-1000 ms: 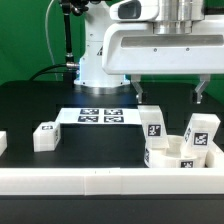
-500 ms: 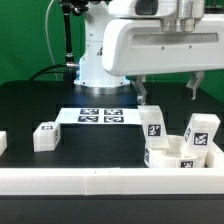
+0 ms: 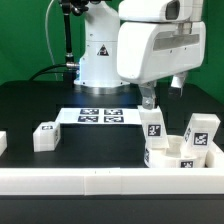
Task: Assemble stool
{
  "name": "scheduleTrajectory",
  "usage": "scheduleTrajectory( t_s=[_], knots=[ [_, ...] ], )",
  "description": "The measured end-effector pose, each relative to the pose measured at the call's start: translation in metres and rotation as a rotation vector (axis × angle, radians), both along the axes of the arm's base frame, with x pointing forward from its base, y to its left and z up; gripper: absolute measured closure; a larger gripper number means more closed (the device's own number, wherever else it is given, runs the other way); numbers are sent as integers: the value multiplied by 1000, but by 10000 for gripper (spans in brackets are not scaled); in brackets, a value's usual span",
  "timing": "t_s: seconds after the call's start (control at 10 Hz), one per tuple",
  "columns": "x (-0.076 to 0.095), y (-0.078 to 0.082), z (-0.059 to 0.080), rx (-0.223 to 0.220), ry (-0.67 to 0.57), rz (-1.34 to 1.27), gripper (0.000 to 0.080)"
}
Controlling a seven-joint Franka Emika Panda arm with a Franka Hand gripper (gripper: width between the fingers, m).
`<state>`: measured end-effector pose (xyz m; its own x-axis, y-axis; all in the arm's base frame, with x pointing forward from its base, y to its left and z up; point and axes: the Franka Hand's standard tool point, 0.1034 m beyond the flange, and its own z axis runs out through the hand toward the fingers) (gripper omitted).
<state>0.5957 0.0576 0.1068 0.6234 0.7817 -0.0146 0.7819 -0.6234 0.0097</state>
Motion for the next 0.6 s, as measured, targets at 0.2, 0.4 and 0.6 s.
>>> scheduleTrajectory(
  t_s=[0.2, 0.4, 0.6],
  knots=[
    [0, -3, 0, -9, 2, 99, 151],
    [2, -5, -4, -46, 5, 333, 151],
    [0, -5, -9, -64, 21, 459, 151]
  ],
)
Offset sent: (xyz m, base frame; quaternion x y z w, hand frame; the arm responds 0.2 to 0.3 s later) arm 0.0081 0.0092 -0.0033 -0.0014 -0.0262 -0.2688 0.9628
